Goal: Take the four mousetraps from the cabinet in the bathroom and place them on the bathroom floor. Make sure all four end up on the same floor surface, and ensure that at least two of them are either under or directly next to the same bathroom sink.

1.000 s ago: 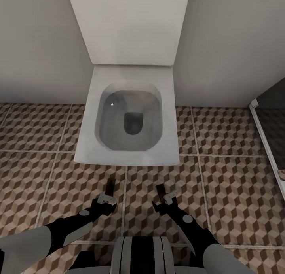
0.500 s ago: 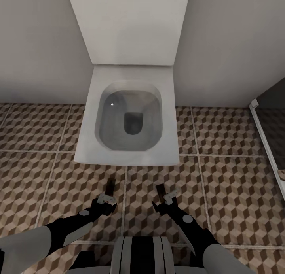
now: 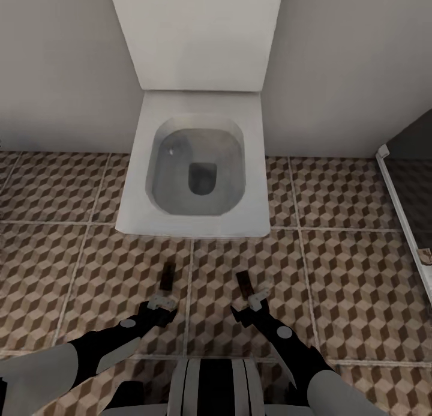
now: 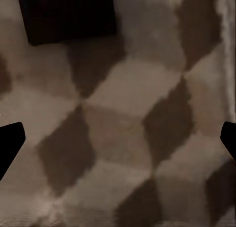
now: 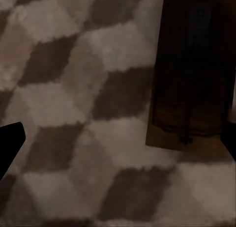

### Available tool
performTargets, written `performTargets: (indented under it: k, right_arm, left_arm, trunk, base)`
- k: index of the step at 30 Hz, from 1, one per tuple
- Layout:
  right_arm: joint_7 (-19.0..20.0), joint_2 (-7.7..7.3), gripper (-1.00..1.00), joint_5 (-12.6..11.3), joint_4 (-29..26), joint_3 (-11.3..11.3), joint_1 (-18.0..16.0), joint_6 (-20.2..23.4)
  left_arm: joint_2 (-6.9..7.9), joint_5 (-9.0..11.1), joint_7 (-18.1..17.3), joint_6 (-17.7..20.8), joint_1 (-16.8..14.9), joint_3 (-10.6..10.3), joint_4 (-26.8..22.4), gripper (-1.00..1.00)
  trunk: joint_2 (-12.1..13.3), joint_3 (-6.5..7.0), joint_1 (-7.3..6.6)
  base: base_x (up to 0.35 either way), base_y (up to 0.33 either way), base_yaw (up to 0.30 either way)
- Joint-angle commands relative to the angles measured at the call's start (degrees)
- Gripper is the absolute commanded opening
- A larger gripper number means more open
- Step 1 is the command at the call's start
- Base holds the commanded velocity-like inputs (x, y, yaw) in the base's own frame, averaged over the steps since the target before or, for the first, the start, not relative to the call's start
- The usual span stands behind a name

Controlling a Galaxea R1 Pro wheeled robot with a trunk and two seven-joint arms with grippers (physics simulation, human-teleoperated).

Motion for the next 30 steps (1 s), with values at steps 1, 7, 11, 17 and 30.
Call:
performTargets:
  k: [1, 7, 11, 17, 30]
  right_arm:
    - [0.04, 0.01, 1.0, 0.56, 0.03, -0.11, -0.02, -0.21]
    - [0.04, 0.01, 1.0, 0.56, 0.07, -0.11, -0.02, -0.21]
    - [0.04, 0.06, 1.0, 0.56, 0.1, -0.11, -0.02, -0.21]
    - [0.04, 0.08, 1.0, 0.56, 0.11, -0.1, -0.02, -0.21]
    - [0.04, 0.08, 1.0, 0.56, 0.19, -0.11, -0.02, -0.21]
  left_arm:
    - [0.04, 0.59, 0.41, -0.39, -0.1, -0.47, -0.13, 1.0]
    - [0.03, 0.59, 0.41, -0.39, -0.1, -0.47, -0.12, 1.0]
    - [0.03, 0.59, 0.41, -0.39, -0.1, -0.48, -0.12, 1.0]
    - [0.03, 0.59, 0.41, -0.39, -0.1, -0.47, -0.12, 1.0]
    - [0.03, 0.59, 0.41, -0.39, -0.1, -0.47, -0.08, 1.0]
  trunk:
    - [-0.01, -0.03, -0.04]
    - [-0.01, -0.03, -0.04]
    - [-0.01, -0.03, -0.04]
    - [-0.01, -0.03, -0.04]
    - [-0.01, -0.03, -0.04]
  base:
    - [-0.29, 0.0, 0.0]
    - [-0.319, 0.0, 0.0]
    - [-0.329, 0.0, 0.0]
    - [-0.331, 0.0, 0.0]
    - [-0.332, 0.0, 0.0]
